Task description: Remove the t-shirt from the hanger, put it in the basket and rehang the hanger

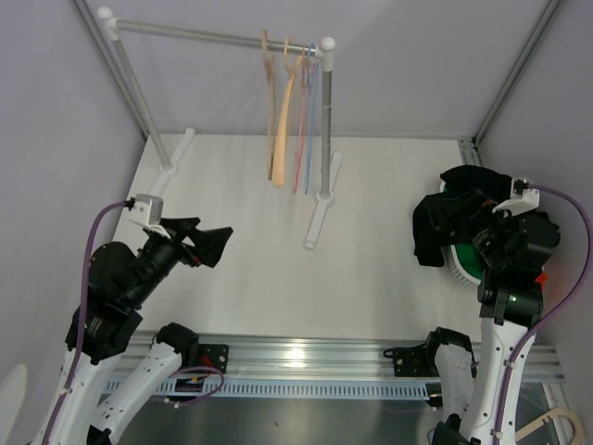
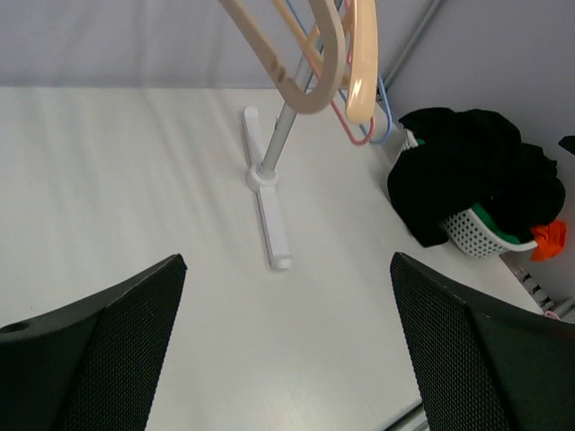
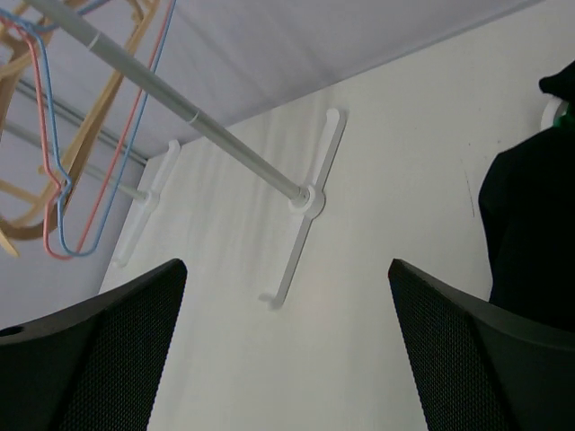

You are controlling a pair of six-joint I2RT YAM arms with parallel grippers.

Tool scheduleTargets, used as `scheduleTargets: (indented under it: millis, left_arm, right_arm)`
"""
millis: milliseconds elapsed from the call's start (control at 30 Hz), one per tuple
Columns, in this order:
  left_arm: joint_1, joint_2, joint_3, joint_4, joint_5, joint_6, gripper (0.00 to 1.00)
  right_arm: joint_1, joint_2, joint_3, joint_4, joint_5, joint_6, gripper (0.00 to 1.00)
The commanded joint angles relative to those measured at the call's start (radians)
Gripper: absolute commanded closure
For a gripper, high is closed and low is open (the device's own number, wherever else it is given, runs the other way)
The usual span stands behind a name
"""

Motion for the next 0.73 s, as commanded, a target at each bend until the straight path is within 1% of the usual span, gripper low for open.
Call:
scheduleTargets:
  millis: [0, 33, 167, 267, 567, 700]
  left_arm:
    - [-0.009, -0.085, -0.064, -0.001, 0.046, -0.027, 0.01]
    - [-0.007, -0.112, -0.077, 0.002, 0.051, -0.024, 0.01]
    - [-0.007, -0.138, -0.123, -0.001, 0.049, -0.025, 0.01]
    - [-0.007, -0.143, -0.135, -0.009, 0.055, -0.028, 0.0]
    - [-0.007, -0.155, -0.122, -0.035, 0.063, -0.019, 0.0]
    - [-0.007, -0.159, -0.102, -0.05, 0.062, -0.008, 0.0]
  right_arm:
    - [0.022, -0.051, -0.047, 0.016, -0.052, -0.053, 0.01]
    - [0.026, -0.072, -0.065, 0.002, -0.042, -0.069, 0.01]
    - [0.04, -0.122, -0.102, -0.01, 0.003, -0.077, 0.0]
    - [0.046, -0.123, -0.107, -0.03, 0.024, -0.08, 0.01]
    - [0.045, -0.152, -0.076, -0.079, 0.078, -0.071, 0.0]
    - [0.045, -0.111, -0.058, -0.099, 0.068, -0.071, 0.0]
